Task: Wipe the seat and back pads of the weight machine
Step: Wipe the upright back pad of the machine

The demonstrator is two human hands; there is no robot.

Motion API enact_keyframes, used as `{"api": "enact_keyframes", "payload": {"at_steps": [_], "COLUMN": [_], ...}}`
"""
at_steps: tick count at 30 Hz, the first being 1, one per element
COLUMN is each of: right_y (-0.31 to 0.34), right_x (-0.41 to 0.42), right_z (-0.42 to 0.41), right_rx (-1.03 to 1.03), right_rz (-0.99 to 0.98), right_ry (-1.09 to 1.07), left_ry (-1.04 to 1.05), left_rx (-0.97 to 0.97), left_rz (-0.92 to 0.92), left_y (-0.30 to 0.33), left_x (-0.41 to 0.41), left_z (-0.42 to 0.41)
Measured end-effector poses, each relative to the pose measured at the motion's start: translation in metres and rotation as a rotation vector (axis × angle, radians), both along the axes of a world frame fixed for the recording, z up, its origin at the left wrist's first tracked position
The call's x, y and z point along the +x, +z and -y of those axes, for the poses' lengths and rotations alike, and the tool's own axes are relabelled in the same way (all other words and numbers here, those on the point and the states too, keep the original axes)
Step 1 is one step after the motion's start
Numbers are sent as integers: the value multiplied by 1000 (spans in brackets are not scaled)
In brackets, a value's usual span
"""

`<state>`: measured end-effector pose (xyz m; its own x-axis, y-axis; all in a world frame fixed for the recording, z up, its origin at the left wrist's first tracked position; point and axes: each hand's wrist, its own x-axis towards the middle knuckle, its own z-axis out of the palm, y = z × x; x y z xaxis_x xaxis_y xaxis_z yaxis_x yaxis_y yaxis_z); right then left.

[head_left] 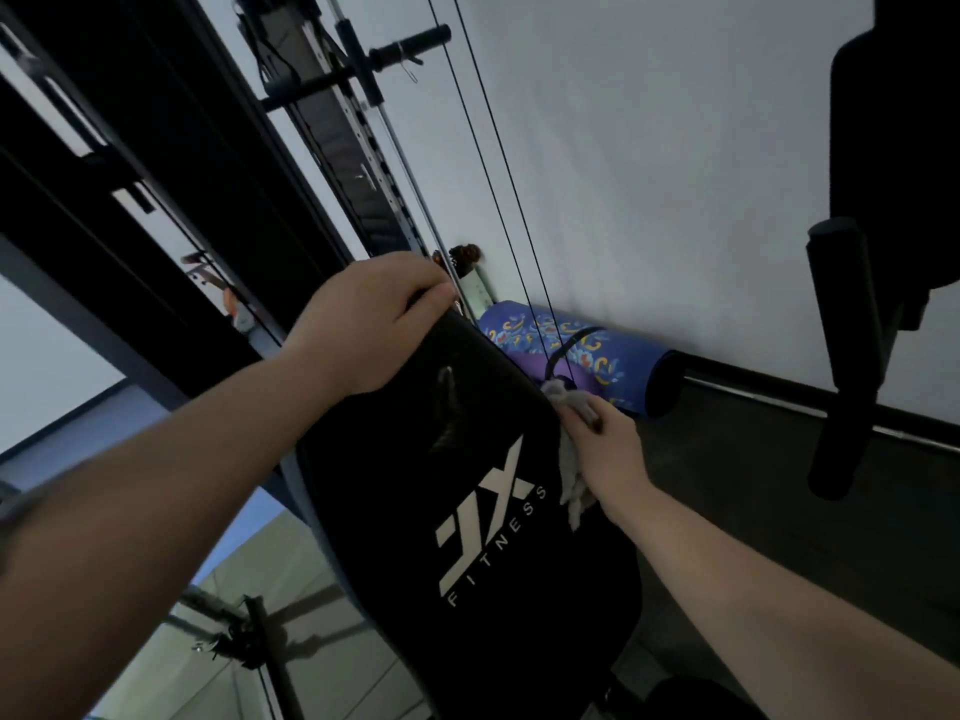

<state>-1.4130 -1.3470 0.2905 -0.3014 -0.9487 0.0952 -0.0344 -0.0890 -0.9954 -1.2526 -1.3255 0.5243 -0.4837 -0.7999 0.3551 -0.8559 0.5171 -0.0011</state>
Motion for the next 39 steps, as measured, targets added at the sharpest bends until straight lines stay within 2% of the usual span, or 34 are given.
{"api": "enact_keyframes", "payload": {"at_steps": [3,6,10,13,17,20,23,27,30,35,37,39], "right_y": [23,82,124,111,86,109,121,88,97,111,84,60], "right_x": [-7,-1,31,39,15,5,27,34,17,45,55,51], "right_z": [-10,-23,-26,-27,-34,-21,-24,-37,-34,-36,-51,-67], "right_rx": [-78,-381,-699,-796,-994,-964,-915,-954,-994,-898,-930,-960], "right_rz": [37,-2,-278,-430,-779,-684,-622,-741,-832,-621,-674,-775], "right_ry": [4,-9,-19,-2,154,18,-40,97,171,-69,-12,133], "left_ry": [85,84,115,134,161,176,183,175,174,112,69,29], "left_rx": [35,108,1,-62,-88,-99,-104,-119,-129,-143,-144,-158], "left_rz": [-284,-314,-424,-565,-650,-669,-695,-716,-732,-842,-879,-843], "left_y": [1,-12,-33,-41,-46,-47,-49,-48,-50,-52,-55,-65], "left_x": [17,38,49,47,48,47,47,48,49,52,53,55], "left_z": [-14,-36,-49,-50,-49,-50,-51,-49,-49,-49,-52,-57]}}
